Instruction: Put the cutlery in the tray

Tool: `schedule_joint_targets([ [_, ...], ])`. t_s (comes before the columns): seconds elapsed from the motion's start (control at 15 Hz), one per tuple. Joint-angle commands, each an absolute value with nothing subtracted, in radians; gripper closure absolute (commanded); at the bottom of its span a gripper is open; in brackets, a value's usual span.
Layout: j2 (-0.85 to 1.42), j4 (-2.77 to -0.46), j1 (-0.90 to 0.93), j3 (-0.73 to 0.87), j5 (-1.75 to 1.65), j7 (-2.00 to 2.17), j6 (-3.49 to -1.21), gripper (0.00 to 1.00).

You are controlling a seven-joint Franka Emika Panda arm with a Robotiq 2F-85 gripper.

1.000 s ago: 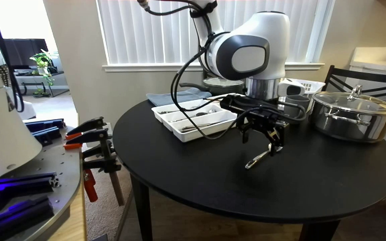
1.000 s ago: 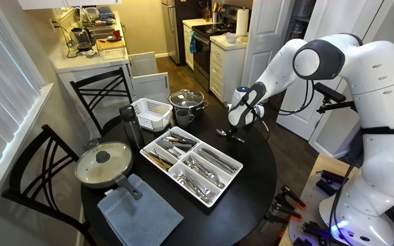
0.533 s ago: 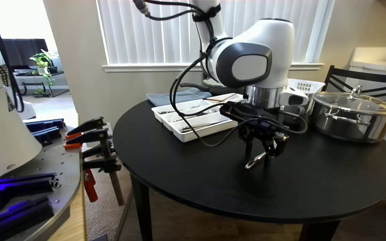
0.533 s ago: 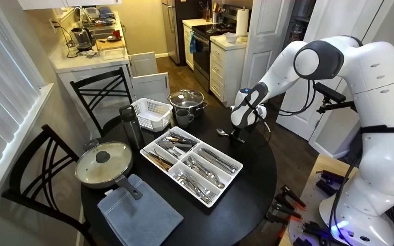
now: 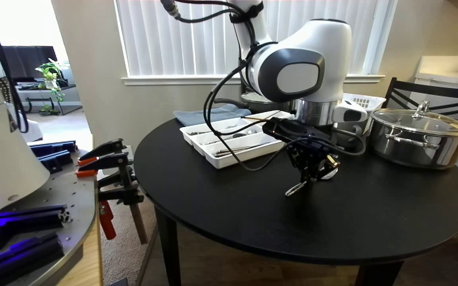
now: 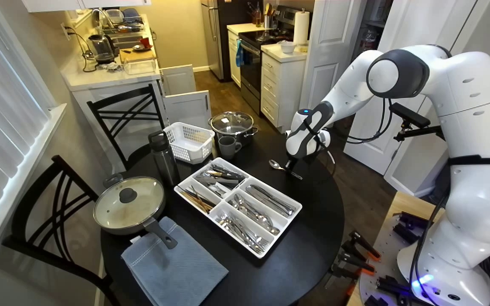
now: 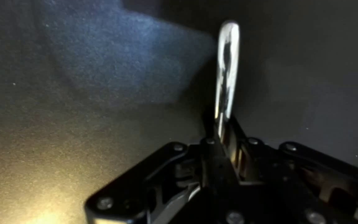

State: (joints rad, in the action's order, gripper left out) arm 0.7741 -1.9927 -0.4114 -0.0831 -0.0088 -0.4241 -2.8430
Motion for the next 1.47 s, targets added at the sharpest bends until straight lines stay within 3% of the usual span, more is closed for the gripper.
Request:
schedule_joint_targets([
  [0.0, 0.768, -2.022, -0.409, -0.116, -0.011, -0.434, -2.867, 1.0],
  [0.53, 0.593, -2.105, -0.255, -0.094, 0.007, -0.26, -2.868, 0.97],
  [1.0, 0.437, -2.203, -0.166, -0.195, 0.112, -0.2, -2.679, 0.97],
  [1.4, 0.37, -2.235, -0.072, -0.172, 0.216, -0.074, -2.494, 0.97],
])
